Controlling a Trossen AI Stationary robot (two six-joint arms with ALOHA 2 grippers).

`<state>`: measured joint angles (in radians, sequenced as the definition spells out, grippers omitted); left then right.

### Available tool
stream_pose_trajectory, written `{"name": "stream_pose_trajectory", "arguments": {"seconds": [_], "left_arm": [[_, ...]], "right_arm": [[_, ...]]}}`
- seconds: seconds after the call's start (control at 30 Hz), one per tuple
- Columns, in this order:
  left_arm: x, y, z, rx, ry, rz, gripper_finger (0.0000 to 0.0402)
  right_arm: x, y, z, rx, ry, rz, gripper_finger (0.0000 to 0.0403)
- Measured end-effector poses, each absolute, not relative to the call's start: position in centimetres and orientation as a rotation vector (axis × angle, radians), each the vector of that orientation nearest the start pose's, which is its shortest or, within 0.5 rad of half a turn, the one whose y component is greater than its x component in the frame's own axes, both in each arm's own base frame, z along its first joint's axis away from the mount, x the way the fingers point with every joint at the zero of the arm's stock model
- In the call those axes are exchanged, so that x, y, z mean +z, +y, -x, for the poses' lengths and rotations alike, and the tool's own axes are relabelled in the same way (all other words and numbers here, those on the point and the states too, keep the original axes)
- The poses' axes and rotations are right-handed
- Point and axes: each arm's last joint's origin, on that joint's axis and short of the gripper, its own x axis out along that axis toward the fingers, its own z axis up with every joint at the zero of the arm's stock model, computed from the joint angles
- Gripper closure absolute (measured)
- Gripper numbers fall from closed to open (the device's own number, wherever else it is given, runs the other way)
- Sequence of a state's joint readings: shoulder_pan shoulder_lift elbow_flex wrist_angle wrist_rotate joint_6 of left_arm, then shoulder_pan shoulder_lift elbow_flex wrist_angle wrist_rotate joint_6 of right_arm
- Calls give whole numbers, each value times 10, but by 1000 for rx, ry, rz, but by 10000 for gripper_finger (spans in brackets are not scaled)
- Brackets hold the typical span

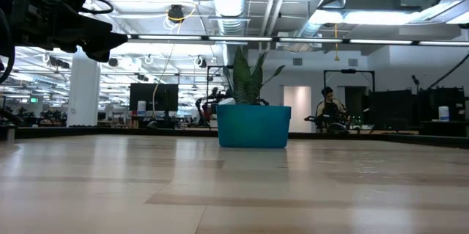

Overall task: Pick and place pill bottles into a basket
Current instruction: Return to Home Position

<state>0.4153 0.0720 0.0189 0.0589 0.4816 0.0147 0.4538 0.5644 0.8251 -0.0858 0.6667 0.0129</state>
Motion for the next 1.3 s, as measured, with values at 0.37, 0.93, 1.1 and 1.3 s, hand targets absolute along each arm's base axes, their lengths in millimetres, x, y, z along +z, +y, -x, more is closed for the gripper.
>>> {"name": "stream_pose_trajectory", "arguments": {"seconds": [0.37, 0.93, 1.1, 1.3], "left_arm": [[170, 27, -95, -66, -5, -17, 189], [170, 27, -95, -66, -5, -17, 189], [170, 27, -95, -66, -5, -17, 189], [170, 27, -95, -66, -6, -17, 189]], "right_arm": [[298, 31, -111, -222, -99, -14, 234], [216, 26, -110, 53, -14, -122, 234], [196, 20, -105, 33, -19, -163, 232], [176, 21, -103, 103, -12, -155, 234]]}}
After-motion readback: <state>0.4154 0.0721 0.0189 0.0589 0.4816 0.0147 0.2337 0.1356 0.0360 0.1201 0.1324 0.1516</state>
